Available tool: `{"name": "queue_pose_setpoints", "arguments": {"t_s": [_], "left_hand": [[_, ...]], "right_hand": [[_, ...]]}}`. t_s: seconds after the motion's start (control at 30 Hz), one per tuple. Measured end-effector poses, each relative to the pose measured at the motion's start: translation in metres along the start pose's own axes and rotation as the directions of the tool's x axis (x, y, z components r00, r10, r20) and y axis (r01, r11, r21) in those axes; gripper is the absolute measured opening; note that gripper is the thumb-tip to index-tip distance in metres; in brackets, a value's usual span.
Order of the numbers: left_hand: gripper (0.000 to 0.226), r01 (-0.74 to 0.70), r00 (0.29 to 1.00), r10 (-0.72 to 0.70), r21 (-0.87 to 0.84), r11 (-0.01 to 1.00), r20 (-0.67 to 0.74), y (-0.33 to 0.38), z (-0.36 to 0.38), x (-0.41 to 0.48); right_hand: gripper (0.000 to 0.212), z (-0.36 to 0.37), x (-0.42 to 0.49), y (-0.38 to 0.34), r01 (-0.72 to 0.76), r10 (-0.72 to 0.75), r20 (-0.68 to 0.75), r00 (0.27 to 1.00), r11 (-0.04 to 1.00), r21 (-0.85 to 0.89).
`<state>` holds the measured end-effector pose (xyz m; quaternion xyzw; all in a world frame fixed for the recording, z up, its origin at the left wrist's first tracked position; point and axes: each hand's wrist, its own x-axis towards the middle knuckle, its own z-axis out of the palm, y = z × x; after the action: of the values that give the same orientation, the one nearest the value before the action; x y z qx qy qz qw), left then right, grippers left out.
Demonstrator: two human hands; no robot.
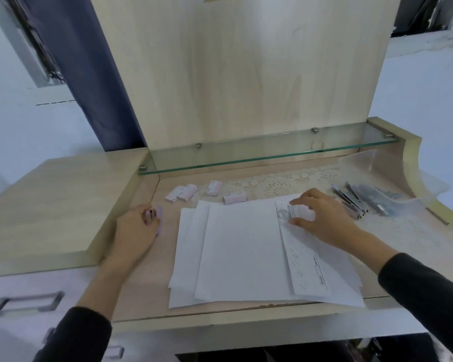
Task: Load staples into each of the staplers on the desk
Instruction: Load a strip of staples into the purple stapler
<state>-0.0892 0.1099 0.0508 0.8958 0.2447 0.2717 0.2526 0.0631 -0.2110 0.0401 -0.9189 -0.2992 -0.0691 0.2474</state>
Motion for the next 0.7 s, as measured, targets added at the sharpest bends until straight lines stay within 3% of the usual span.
{"name": "queue_pose_setpoints", "arguments": {"t_s": [0.07,0.13,0.23,0.47,0.6,0.7], "left_hand": [[0.039,-0.049,0.998,0.051,0.074,0.996,-0.028,-0.006,0.008,-0.003],[0.033,-0.060,0.996,0.067,0.110,0.992,-0.060,-0.012,0.013,-0.002],[0.016,-0.013,1.000,0.013,0.196,0.980,0.001,-0.014,0.018,-0.003],[0.027,0.099,0.995,-0.097,0.440,0.893,-0.028,-0.008,0.028,0.003],[0.026,0.090,0.993,-0.082,0.101,0.991,-0.088,-0.009,0.036,-0.001],[0.010,0.029,0.995,-0.037,-0.086,0.996,-0.090,0.008,0.031,-0.017]], "right_hand": [[0.047,0.009,-0.006,-0.006,0.049,-0.049,0.052,0.997,0.999,-0.006],[0.048,0.016,-0.010,-0.011,0.062,-0.060,0.083,0.995,0.998,-0.017],[0.041,0.024,-0.014,-0.014,0.079,-0.075,0.064,0.995,0.995,-0.062],[0.039,0.028,-0.019,-0.012,0.088,-0.088,-0.001,0.996,0.995,-0.047],[0.039,0.029,-0.020,-0.012,0.092,-0.093,-0.011,0.996,0.995,-0.040],[0.042,0.029,-0.019,-0.011,0.090,-0.090,-0.001,0.996,0.995,-0.032]]}}
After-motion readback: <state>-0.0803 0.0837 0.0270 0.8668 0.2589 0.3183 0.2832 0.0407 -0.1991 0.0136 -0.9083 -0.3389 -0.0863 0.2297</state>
